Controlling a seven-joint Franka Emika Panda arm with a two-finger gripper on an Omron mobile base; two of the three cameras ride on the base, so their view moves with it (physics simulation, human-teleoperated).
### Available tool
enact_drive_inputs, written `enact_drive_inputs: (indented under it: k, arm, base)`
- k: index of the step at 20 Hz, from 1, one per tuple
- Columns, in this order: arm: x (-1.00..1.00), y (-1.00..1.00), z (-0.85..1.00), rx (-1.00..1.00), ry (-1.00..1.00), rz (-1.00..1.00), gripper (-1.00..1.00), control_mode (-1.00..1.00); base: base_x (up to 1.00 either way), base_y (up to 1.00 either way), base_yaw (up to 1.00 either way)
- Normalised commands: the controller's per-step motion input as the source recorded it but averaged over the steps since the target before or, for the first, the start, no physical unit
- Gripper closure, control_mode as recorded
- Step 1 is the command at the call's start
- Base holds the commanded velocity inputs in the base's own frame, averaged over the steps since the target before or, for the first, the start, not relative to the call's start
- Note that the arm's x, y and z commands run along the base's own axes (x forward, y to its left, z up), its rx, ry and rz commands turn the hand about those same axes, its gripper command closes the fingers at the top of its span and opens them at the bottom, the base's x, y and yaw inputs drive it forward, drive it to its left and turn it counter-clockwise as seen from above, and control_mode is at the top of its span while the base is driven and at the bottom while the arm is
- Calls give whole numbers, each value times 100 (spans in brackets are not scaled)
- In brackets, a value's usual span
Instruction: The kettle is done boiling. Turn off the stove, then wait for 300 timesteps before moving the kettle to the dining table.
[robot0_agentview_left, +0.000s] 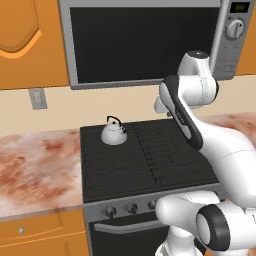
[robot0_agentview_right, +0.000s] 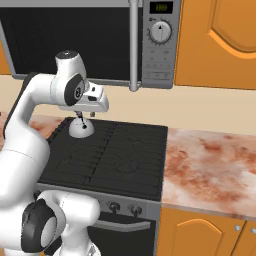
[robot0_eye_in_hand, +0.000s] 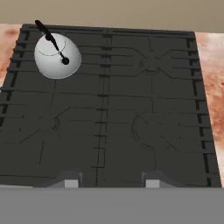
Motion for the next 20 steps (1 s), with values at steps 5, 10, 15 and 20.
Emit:
enact_drive_inputs:
  k: [5,10,15,20]
  arm:
    - [-18,0,0,0,-3,0,-100,-100]
    - [-25,-2,0,0,-6,0,-100,-100]
    - [-15,0,0,0,-2,0,-100,-100]
    - [-5,0,0,0,0,0,-100,-100]
  base:
    - [0,0,0]
    - [0,0,0]
    - [0,0,0]
    - [0,0,0]
